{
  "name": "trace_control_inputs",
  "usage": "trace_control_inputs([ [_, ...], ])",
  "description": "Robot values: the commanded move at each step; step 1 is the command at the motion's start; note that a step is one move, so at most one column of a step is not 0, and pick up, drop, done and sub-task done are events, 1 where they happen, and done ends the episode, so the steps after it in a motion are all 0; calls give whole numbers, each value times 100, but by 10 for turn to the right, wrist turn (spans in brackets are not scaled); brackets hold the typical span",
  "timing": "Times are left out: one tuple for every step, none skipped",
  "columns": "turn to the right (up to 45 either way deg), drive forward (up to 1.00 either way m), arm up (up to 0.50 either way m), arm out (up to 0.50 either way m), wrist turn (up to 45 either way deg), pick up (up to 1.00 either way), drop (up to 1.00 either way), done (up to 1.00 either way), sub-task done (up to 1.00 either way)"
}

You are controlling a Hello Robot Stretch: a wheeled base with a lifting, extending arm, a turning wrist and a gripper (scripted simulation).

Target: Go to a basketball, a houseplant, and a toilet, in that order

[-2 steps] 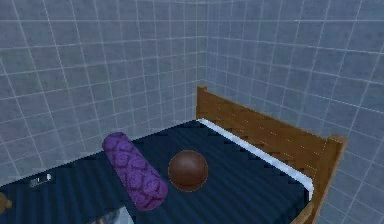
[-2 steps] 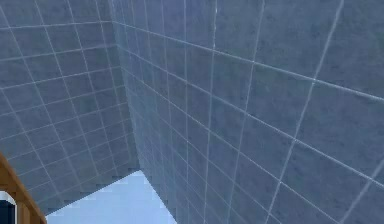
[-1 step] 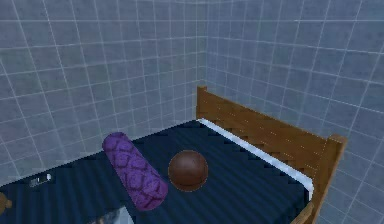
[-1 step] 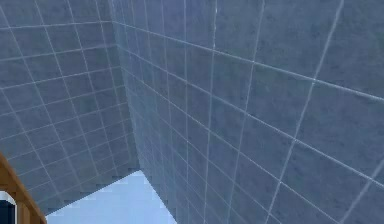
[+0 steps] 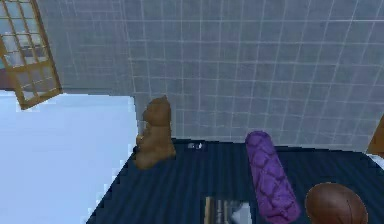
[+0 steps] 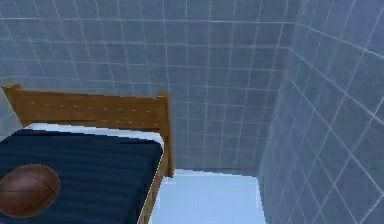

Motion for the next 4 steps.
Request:
trace_control_inputs([
  [-450,0,0,0,0,0,0,0,0],
  [-360,0,0,0,0,0,0,0,0],
  [0,100,0,0,0,0,0,0,0],
  [0,100,0,0,0,0,0,0,0],
])
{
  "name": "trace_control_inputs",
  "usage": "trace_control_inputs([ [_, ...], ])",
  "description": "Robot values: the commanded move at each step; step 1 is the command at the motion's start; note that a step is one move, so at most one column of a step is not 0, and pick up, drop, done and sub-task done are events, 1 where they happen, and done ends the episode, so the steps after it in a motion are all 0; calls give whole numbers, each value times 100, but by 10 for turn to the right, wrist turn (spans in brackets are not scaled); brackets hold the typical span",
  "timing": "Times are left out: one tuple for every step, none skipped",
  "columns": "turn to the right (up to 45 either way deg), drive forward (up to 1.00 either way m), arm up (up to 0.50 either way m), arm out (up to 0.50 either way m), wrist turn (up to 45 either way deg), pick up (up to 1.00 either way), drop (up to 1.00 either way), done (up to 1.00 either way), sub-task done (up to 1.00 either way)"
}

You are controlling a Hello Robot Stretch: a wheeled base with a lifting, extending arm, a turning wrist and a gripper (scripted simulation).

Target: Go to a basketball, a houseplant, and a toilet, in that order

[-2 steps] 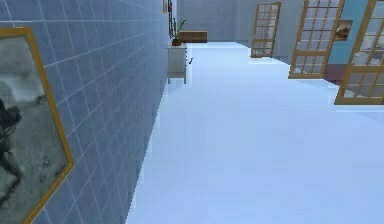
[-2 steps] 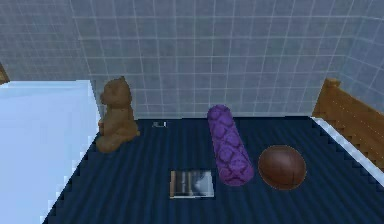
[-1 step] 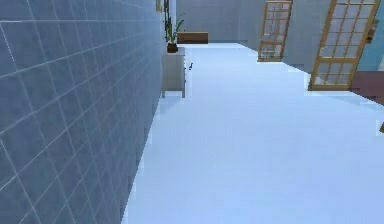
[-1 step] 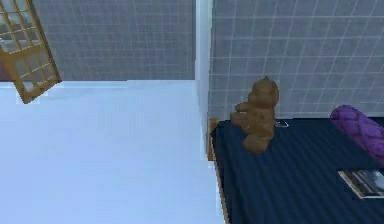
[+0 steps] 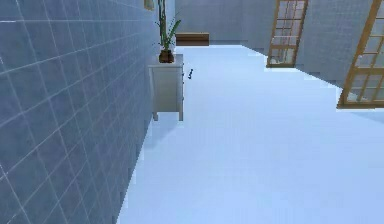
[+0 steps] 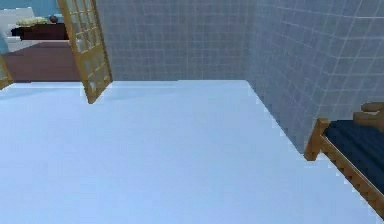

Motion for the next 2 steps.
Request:
trace_control_inputs([
  [-30,0,0,0,0,0,0,0,0],
  [0,100,0,0,0,0,0,0,0],
])
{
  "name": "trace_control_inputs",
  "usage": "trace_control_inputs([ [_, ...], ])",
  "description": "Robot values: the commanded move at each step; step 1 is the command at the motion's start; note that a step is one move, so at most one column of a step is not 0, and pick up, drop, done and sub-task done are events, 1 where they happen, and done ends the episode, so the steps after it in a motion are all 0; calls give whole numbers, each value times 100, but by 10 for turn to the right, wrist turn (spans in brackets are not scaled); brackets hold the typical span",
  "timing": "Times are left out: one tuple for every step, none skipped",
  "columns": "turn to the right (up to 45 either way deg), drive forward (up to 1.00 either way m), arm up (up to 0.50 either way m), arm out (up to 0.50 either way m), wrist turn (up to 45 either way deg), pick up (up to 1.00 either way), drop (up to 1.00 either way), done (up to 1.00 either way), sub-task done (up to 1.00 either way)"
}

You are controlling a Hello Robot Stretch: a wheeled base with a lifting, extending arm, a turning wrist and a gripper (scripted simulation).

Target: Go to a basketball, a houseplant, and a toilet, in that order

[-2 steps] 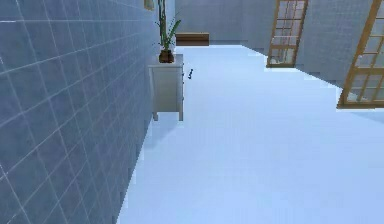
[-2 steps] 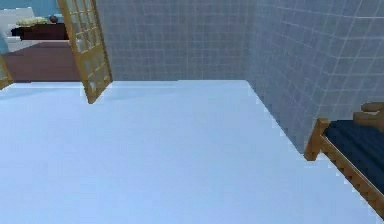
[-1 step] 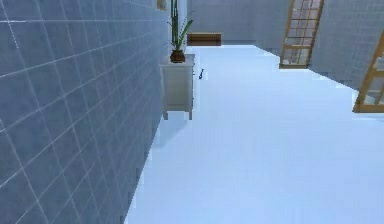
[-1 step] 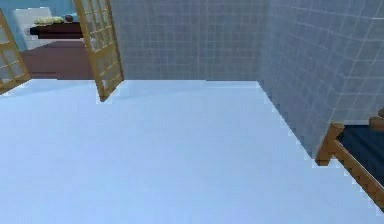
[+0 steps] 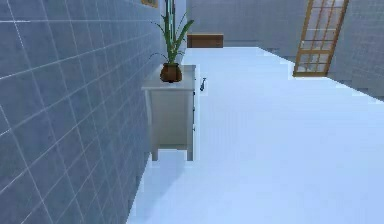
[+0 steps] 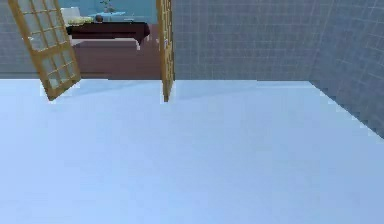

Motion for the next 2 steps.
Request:
trace_control_inputs([
  [0,100,0,0,0,0,0,0,0],
  [-90,0,0,0,0,0,0,0,0],
])
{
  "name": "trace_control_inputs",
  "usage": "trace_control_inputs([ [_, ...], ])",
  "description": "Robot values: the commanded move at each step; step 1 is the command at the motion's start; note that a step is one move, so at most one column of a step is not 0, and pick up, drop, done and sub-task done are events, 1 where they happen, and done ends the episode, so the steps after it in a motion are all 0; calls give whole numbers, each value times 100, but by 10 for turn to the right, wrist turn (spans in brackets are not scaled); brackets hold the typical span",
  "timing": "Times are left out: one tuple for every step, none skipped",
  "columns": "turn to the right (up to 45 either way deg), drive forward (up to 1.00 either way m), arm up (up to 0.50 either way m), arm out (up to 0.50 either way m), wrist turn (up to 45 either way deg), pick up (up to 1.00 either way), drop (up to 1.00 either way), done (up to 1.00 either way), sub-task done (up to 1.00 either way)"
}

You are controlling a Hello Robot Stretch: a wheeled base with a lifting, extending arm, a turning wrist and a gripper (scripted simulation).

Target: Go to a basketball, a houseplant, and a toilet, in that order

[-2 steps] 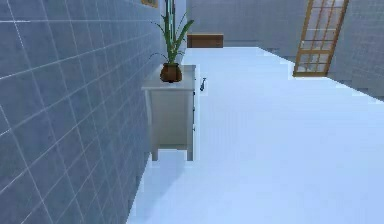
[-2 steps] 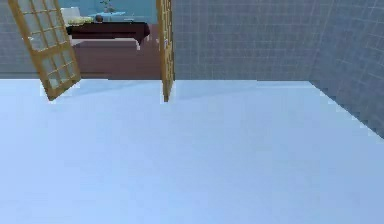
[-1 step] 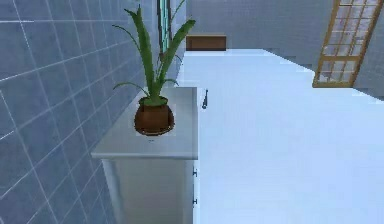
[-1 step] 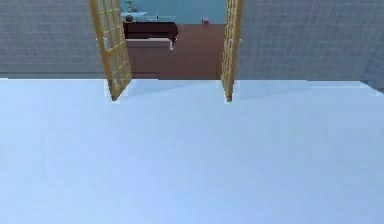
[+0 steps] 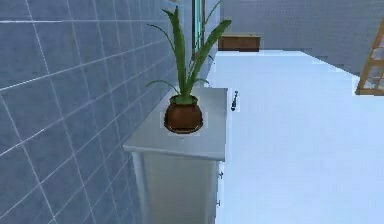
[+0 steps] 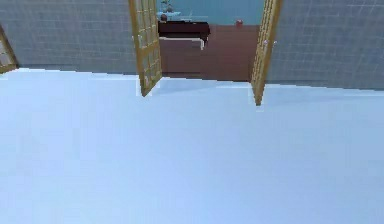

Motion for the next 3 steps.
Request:
trace_control_inputs([
  [0,20,0,0,0,0,0,0,0],
  [0,0,0,0,0,0,0,0,100],
  [450,0,0,0,0,0,0,0,0],
])
